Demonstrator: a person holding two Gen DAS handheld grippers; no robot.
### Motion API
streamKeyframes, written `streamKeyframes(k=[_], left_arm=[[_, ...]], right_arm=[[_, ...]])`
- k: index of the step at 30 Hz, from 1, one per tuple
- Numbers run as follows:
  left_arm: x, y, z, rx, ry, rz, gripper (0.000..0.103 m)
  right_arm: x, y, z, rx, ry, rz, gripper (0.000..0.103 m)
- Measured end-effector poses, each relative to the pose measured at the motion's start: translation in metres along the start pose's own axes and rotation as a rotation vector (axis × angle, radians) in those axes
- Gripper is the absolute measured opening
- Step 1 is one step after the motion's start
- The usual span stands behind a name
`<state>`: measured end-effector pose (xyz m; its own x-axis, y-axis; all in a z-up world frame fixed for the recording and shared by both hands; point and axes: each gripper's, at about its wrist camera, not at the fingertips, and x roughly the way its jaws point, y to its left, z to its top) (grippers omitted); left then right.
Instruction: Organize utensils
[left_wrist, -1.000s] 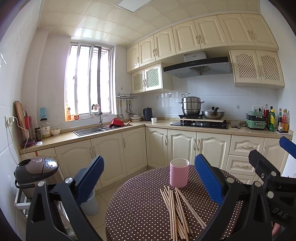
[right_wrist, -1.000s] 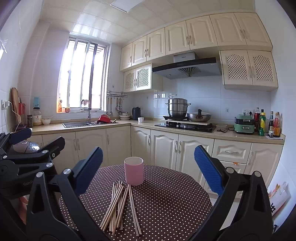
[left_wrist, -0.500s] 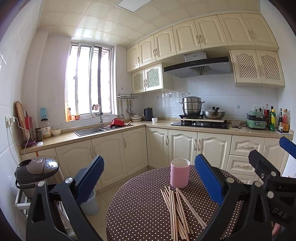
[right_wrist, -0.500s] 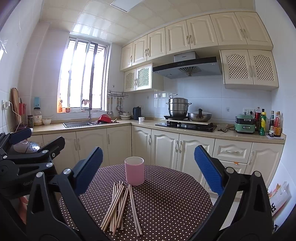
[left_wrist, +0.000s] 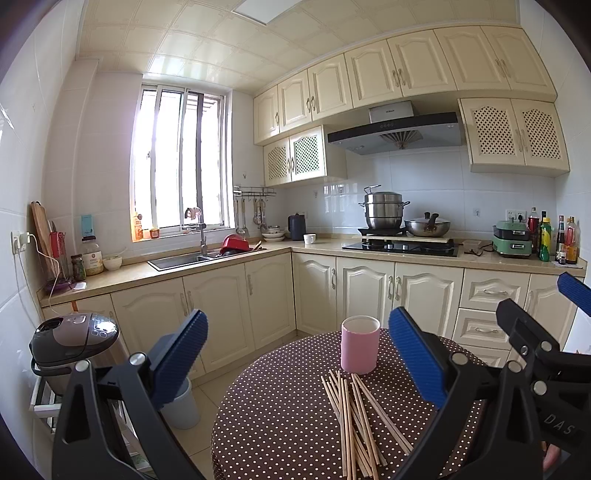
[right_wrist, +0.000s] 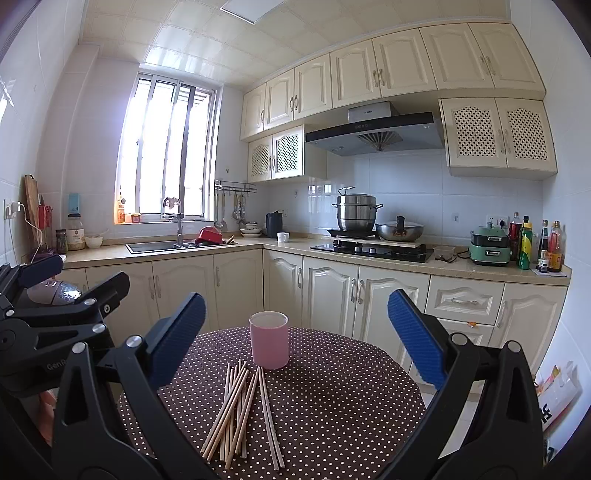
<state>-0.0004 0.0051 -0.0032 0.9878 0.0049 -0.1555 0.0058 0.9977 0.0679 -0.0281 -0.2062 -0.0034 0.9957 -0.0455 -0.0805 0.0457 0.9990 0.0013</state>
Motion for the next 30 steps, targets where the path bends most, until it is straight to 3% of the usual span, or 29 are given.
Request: streamKeyframes(k=[30], left_arm=[[0.015, -0.009, -0.006, 0.026, 0.039, 0.004, 0.097]], right_arm=[[0.011, -0.002, -0.002, 0.013, 0.035, -0.006, 0.097]])
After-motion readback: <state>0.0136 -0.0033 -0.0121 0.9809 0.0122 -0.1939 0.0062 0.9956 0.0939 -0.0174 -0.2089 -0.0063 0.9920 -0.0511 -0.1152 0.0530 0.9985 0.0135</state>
